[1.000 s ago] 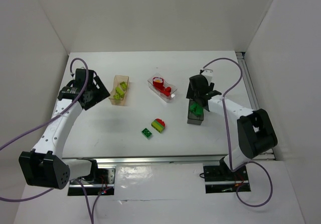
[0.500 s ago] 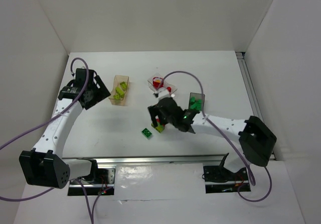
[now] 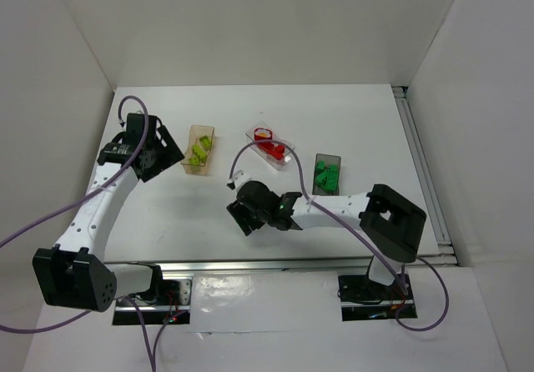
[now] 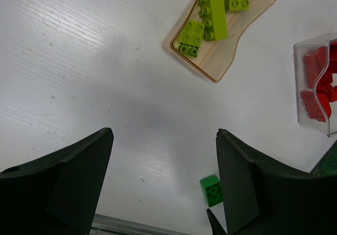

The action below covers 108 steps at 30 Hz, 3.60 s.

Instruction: Sort the legos into containers by color

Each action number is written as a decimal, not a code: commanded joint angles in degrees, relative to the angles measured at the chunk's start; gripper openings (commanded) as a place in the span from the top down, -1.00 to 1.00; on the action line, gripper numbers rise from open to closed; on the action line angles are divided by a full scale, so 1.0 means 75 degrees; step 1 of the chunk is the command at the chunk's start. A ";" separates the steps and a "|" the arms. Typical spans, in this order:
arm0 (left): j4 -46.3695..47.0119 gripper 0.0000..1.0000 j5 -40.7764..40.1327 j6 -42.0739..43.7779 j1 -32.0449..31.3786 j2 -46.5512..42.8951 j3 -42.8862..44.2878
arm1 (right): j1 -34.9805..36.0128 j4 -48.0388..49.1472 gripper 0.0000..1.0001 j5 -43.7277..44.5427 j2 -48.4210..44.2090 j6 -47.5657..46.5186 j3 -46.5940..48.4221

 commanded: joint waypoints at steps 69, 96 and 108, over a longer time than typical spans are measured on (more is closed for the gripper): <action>0.0421 -0.72 0.1238 0.0888 -0.0098 0.0540 -0.0031 | -0.0812 -0.0124 -0.51 0.0222 0.0488 -0.0641 0.0380; 0.5178 -0.77 0.7532 0.0983 -0.2371 0.3024 -0.1401 | -0.2242 0.0661 0.18 -0.0414 -0.2102 -0.0560 -0.1143; 0.6327 -0.63 0.7027 0.1357 -0.2970 0.3377 -0.1414 | -0.2313 0.0579 0.18 -0.0940 -0.2489 -0.0700 -0.1214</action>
